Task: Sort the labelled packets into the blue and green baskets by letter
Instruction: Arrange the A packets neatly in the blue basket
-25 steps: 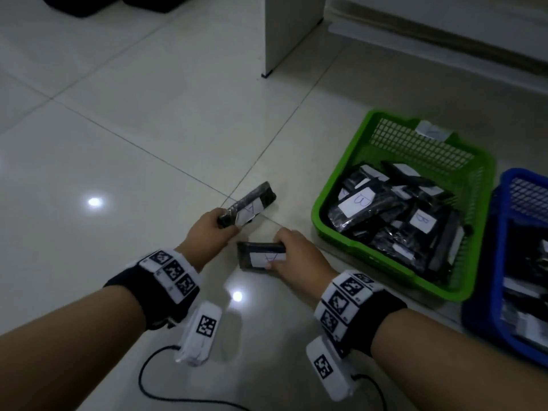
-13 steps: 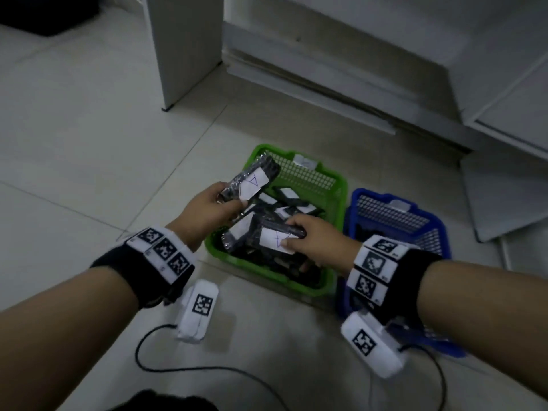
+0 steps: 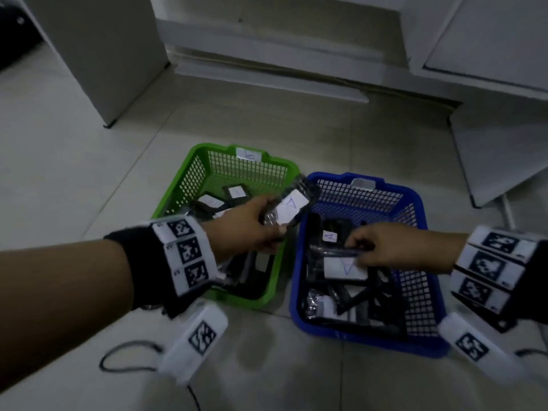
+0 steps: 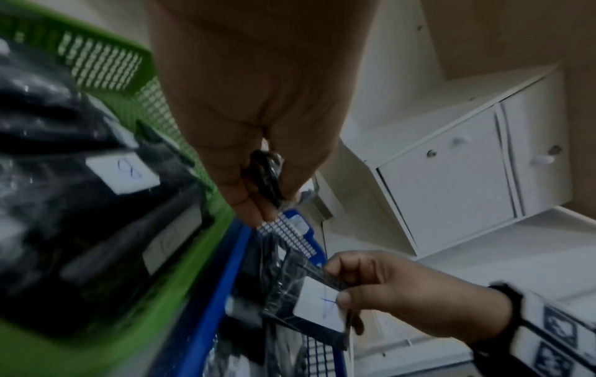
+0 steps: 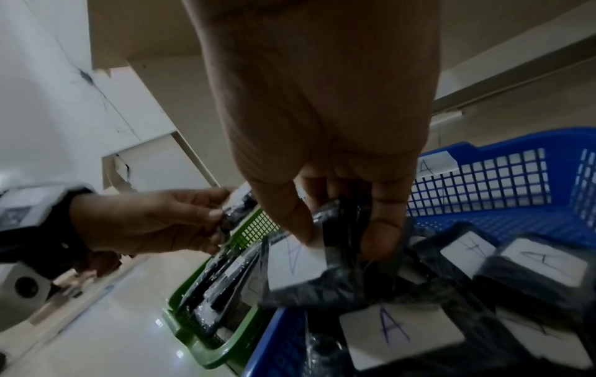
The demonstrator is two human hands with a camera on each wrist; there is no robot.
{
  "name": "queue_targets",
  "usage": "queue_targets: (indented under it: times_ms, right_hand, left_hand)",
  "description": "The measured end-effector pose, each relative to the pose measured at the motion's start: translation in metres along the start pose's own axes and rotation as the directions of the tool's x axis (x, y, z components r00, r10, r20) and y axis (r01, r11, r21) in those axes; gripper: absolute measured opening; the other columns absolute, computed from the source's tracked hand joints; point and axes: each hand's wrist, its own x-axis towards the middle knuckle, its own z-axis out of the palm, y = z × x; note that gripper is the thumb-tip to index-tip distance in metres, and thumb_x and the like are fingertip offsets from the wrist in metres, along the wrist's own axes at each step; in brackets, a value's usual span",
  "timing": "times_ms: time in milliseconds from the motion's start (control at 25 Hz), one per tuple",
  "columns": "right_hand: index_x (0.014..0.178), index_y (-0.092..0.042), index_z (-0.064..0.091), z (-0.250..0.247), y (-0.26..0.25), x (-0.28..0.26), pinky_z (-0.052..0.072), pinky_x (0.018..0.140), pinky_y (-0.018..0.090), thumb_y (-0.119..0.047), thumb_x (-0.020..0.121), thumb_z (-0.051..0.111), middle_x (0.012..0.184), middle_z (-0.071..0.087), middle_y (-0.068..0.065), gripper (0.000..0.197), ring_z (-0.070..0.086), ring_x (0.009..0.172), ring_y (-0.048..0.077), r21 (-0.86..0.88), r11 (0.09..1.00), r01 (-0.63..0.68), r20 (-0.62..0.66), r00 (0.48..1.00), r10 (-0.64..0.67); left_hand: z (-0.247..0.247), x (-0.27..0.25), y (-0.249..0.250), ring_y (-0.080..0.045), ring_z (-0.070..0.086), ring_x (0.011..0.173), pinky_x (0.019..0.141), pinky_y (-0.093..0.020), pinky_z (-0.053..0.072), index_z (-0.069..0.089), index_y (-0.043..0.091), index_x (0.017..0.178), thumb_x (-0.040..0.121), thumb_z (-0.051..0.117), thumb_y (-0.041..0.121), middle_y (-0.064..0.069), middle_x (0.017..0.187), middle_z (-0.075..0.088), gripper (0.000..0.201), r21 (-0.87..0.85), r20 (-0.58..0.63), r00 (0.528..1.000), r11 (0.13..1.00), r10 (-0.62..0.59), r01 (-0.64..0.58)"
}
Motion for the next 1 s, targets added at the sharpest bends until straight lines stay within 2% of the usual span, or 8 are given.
queue_targets:
  times_ms: [120,200,360,520,680,760,880,1000]
  right_hand:
    - [0.099,-0.032,0.063,0.030,0.027,-0.002,0.051,0.074,0.018,-0.025,0.085,0.065,0.088,0.060,-0.019,0.015,0.061,0.083,0.005,0.126,0.987,0.095,0.103,0.989,-0.108]
    - [0.105,-0.027,0.064,0.049,0.041,-0.003,0.048,0.082,0.020,-0.024,0.084,0.066,0.089,0.055,-0.019,0.021,0.056,0.089,0.004,0.106,0.982,0.155,0.075,0.984,-0.163]
    - [0.094,-0.027,0.051,0.066,0.053,0.002,0.049,0.079,0.030,-0.024,0.079,0.069,0.094,0.054,-0.008,0.023,0.056,0.091,0.014,0.067,0.982,0.177,0.062,0.981,-0.181]
    - [0.085,-0.022,0.061,0.042,0.059,0.011,0.043,0.062,0.021,-0.041,0.080,0.069,0.071,0.054,-0.013,0.022,0.051,0.068,0.005,-0.021,0.985,0.171,0.188,0.968,-0.164]
    - [0.080,-0.019,0.058,0.010,0.070,0.047,0.036,0.054,0.021,-0.042,0.087,0.061,0.072,0.058,-0.007,0.024,0.055,0.070,0.011,0.037,0.999,0.023,-0.139,0.990,-0.017]
    - [0.094,-0.021,0.057,0.006,0.071,0.068,0.039,0.060,0.025,-0.038,0.087,0.062,0.087,0.060,-0.003,0.020,0.057,0.082,0.017,0.168,0.986,0.014,-0.297,0.954,0.037]
    - [0.133,-0.019,0.045,0.010,0.070,0.088,0.044,0.091,0.030,-0.044,0.086,0.062,0.132,0.051,0.007,0.056,0.053,0.115,0.024,0.191,0.981,0.038,-0.226,0.974,0.006]
    - [0.134,-0.018,0.047,0.020,0.070,0.094,0.041,0.102,0.034,-0.039,0.080,0.069,0.130,0.047,0.010,0.062,0.046,0.122,0.027,0.122,0.991,0.047,-0.194,0.981,-0.023]
  left_hand:
    - [0.052,-0.005,-0.020,-0.020,0.068,0.084,0.078,-0.039,0.059,0.028,0.046,0.140,0.089,0.061,0.012,0.004,0.124,0.061,0.069,-0.123,-0.090,0.996,0.992,0.010,-0.022]
    - [0.088,-0.013,-0.036,-0.015,0.067,0.093,0.086,-0.036,0.057,0.023,0.054,0.136,0.090,0.060,0.015,0.009,0.123,0.062,0.071,-0.064,-0.181,0.983,0.998,0.015,-0.027]
    - [0.126,-0.020,-0.063,-0.004,0.053,0.117,0.092,-0.017,0.041,0.019,0.034,0.147,0.088,0.059,0.032,0.014,0.136,0.049,0.071,0.194,-0.317,0.948,0.980,0.034,0.030]
    - [0.135,-0.021,-0.067,0.004,0.047,0.097,0.083,-0.003,0.032,0.042,0.025,0.133,0.084,0.064,0.035,0.010,0.118,0.040,0.054,0.357,-0.367,0.921,0.934,0.128,0.012]
    - [0.131,-0.007,-0.067,-0.005,0.040,0.107,0.094,-0.016,0.032,0.045,0.021,0.130,0.080,0.068,0.038,0.009,0.112,0.037,0.058,0.415,-0.474,0.860,0.909,0.187,0.031]
    - [0.132,0.001,-0.059,-0.009,0.042,0.104,0.090,-0.023,0.037,0.048,0.028,0.124,0.079,0.065,0.047,0.010,0.105,0.042,0.051,0.495,-0.461,0.860,0.868,0.218,0.045]
    - [0.127,0.011,-0.052,-0.013,0.046,0.104,0.092,-0.035,0.044,0.054,0.031,0.113,0.081,0.059,0.052,0.010,0.108,0.047,0.039,0.551,-0.447,0.858,0.833,0.255,0.040]
    - [0.116,0.026,-0.049,-0.013,0.044,0.115,0.100,-0.040,0.043,0.048,0.032,0.122,0.080,0.060,0.049,0.008,0.124,0.041,0.047,0.560,-0.405,0.854,0.827,0.327,-0.051]
